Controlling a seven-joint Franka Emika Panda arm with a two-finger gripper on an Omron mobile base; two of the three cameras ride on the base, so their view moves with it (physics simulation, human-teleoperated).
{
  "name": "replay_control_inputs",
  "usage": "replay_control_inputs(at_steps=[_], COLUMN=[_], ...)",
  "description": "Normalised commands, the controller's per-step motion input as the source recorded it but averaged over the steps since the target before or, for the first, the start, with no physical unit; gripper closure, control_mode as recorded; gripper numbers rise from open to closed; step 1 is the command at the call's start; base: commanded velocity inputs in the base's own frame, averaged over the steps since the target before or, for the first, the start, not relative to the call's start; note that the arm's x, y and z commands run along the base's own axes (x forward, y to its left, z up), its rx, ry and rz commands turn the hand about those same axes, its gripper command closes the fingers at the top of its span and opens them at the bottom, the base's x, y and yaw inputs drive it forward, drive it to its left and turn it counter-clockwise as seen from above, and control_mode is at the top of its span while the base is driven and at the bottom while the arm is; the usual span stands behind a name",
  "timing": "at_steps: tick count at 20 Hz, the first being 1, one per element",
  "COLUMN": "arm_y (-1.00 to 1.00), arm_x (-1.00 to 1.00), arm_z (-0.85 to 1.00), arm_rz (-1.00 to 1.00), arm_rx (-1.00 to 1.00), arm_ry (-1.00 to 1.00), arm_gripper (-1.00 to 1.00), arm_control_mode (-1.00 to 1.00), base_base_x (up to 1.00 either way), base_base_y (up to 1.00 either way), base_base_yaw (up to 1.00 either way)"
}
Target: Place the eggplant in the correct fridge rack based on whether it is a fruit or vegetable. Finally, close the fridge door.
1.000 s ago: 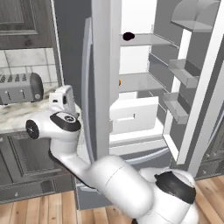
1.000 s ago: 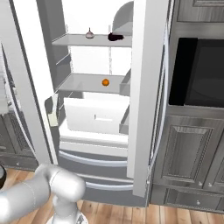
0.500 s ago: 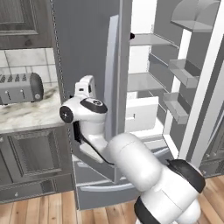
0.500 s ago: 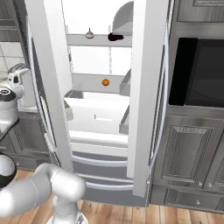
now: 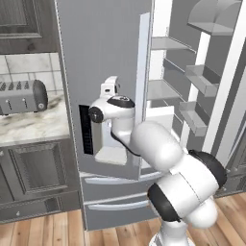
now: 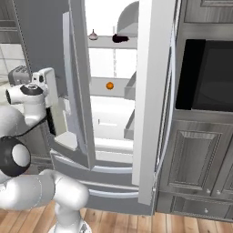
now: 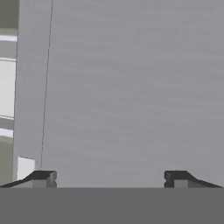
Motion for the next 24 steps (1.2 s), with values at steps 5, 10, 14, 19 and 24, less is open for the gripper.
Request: replay_control_inputs(at_steps=[5,10,14,19,24], arm_y=[-0.47,-0.31,-0.22,-0.20,0.00], arm_x=[0.67,0.75,0.66,-0.23,-1.00], arm_z=[0.01,0.00,0.00,-0.03,0.11], arm_rz=[0.00,0.00,0.00,0.00,-0.07], arm_rx=[0.01,0.01,0.00,0.01,0.10], arm_ry=[0.00,0.00,0.00,-0.06,-0.10], arm_gripper=[-1.00,-1.00,-1.00,-1.00,-1.00], arm_control_mode=[-1.00,-1.00,-1.00,-1.00,-1.00], base_base_x=[0.00,0.00,0.00,0.00,0.00], base_base_y=[0.00,0.00,0.00,0.00,0.00], base_base_yaw=[0.00,0.00,0.00,0.00,0.00])
